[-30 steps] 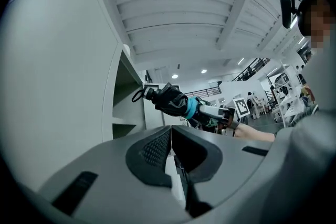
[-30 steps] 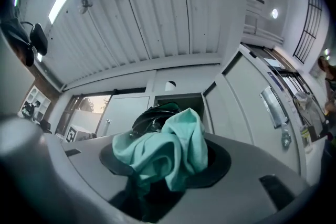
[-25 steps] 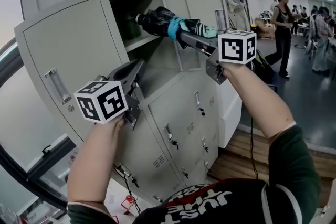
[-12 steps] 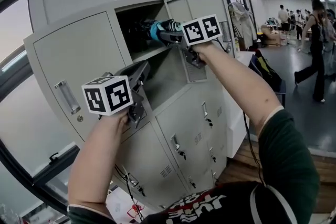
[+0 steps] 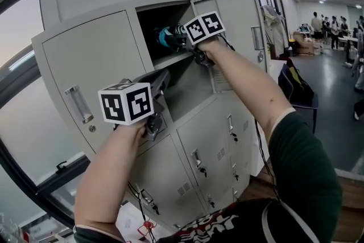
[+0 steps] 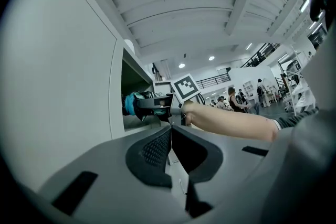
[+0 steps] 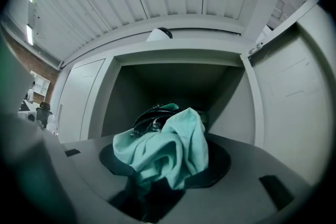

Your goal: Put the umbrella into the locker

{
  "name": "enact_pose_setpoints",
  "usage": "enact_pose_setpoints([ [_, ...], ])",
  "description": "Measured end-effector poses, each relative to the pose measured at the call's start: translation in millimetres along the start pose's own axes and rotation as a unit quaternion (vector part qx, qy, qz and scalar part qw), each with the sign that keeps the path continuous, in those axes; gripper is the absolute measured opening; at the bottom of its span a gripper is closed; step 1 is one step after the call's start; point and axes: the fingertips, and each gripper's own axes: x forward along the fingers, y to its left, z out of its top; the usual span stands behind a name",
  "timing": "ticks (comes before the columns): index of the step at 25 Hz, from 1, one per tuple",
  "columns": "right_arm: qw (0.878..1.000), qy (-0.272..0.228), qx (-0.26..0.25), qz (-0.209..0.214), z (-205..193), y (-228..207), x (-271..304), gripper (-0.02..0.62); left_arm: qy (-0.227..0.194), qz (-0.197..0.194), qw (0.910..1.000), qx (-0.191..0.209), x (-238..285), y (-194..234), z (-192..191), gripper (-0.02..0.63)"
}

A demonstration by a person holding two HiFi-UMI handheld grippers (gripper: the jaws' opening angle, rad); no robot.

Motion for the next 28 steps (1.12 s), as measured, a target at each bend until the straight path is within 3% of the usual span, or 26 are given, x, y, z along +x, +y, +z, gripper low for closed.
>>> enact_pose_setpoints([
  [13, 0.997, 0.070, -0.011, -0.006, -16, -23, 57, 0.253, 0.005, 0.031, 0.9995, -0.002, -7, 23, -6, 0.012],
  [28, 0.992, 0.121, -0.030, 0.013, -38, -19, 90, 0.253, 0.015, 0.037, 0.9992, -0.002, -7, 35, -17, 0.012],
])
